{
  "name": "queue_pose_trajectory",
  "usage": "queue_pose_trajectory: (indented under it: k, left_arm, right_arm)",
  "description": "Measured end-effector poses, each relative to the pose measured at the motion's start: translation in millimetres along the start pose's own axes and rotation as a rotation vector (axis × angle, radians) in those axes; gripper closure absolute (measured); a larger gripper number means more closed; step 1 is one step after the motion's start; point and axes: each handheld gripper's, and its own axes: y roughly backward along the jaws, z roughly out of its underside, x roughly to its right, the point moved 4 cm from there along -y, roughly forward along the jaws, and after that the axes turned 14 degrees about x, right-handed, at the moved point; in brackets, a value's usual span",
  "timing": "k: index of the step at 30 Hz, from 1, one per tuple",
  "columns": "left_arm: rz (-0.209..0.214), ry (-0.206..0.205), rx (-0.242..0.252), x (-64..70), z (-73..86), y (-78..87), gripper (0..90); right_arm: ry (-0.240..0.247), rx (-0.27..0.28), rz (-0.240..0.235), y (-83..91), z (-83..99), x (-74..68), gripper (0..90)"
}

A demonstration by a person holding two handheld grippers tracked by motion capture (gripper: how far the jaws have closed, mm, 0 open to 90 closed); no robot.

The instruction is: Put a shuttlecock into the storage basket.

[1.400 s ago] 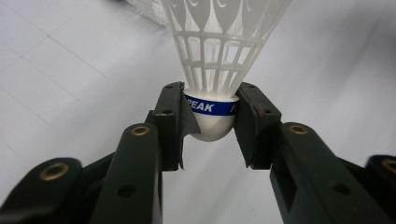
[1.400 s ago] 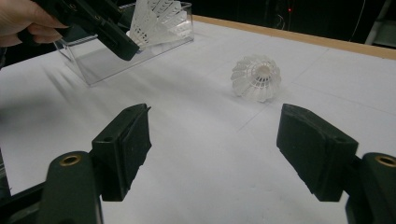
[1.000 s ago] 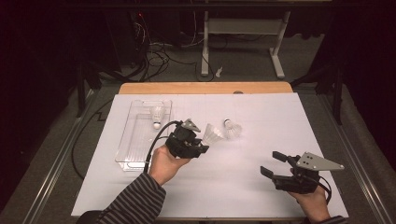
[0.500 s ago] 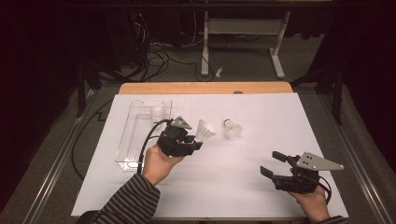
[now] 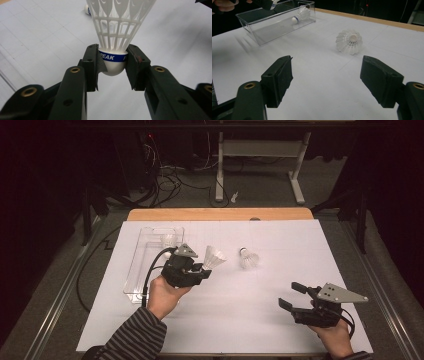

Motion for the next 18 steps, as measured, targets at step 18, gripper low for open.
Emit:
queue_pose_trajectory:
  k: [18]
  left_arm:
    - [-0.022, 0.021, 0.056, -12.7, -12.6, 14.5, 65.0]
  right_arm:
    - [-0.002, -0.002, -0.001, -0.1, 0.1, 0.2, 26.4]
